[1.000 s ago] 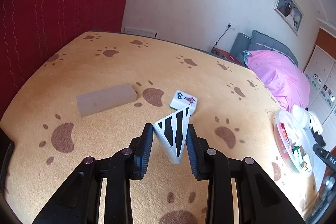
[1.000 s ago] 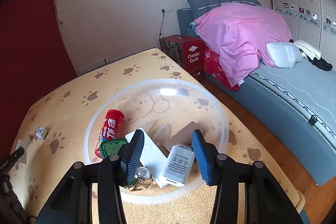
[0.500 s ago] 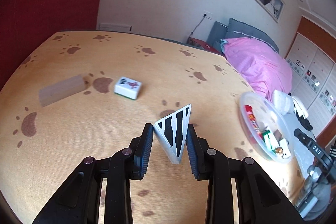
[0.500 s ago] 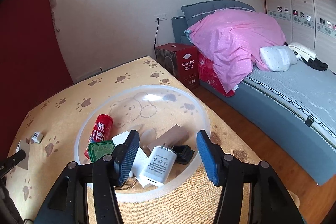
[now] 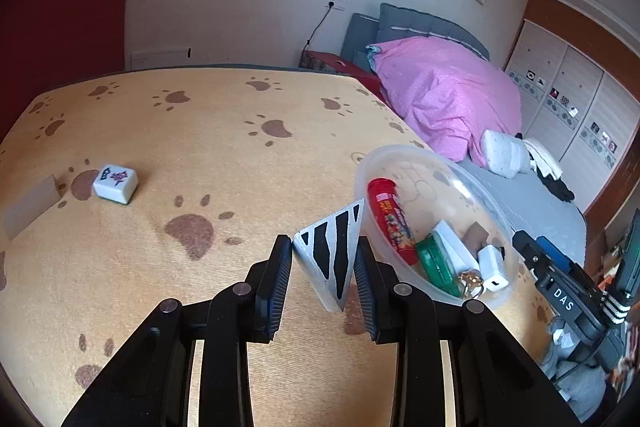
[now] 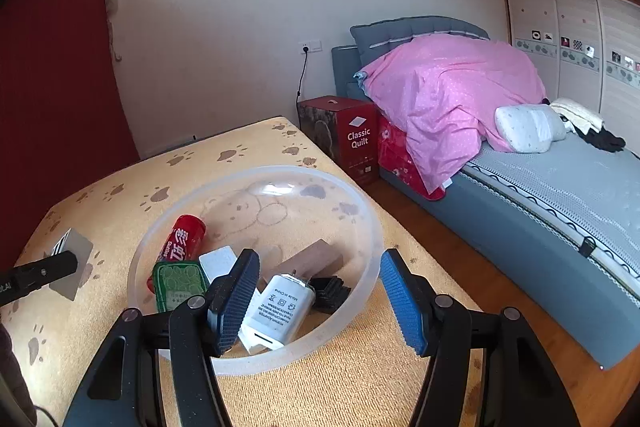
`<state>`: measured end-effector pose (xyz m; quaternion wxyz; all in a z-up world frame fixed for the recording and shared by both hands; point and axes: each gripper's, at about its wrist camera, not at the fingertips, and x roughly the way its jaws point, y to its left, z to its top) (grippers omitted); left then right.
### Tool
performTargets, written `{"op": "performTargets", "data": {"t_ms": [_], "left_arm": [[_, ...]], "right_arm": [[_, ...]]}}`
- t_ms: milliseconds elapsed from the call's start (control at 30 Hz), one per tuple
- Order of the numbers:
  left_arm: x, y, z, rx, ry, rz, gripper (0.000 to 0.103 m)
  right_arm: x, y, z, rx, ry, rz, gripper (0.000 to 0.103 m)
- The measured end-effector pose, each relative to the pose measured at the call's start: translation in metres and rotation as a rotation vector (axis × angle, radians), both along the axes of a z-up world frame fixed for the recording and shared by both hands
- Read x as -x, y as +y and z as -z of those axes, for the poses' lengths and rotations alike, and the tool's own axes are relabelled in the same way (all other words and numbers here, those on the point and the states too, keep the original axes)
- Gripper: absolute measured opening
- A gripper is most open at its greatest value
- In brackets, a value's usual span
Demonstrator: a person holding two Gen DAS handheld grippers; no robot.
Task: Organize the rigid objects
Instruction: 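Carry the zebra-striped block into the clear bowl and open the left gripper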
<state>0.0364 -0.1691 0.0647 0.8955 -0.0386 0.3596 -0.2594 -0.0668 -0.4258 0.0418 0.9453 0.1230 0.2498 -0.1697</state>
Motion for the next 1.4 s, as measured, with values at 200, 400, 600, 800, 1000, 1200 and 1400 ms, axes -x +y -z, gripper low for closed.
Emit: {"op": "performTargets", "data": {"t_ms": [200,400,600,800,1000,1200,1400], "left_arm": [[-0.001,-0.036,-0.003,-0.018,0.004,0.052,0.032],[-0.005,-0.068,-0.006,-0.023,0.01,0.101,0.032],[-0.012,-0.093,-0.009,-0.03,0.006,0.14,0.032],[-0.023,-0.107,-0.002,0.03,0.042,0.139,0.065],[-0.023,-0.101,0.009,0.016,0.043,0.1,0.067],[-0.023,-0.091,0.011,-0.001,0.031,0.067,0.067],[-0.024,-0.082,0.014,-0.014,0.033,0.035,0.077]], "right_arm": [[0.004,-0.004,0.0,0.007,-0.02,0.008,0.067],[0.004,-0.005,0.004,-0.013,-0.01,-0.008,0.067],[0.005,-0.008,0.004,-0.024,-0.013,-0.007,0.067],[0.005,-0.009,0.004,-0.029,-0.017,-0.001,0.067],[0.005,-0.01,0.005,-0.036,-0.011,0.001,0.067],[0.004,-0.008,0.004,-0.031,-0.013,0.002,0.067],[0.006,-0.007,0.002,-0.029,-0.02,0.006,0.076]]}}
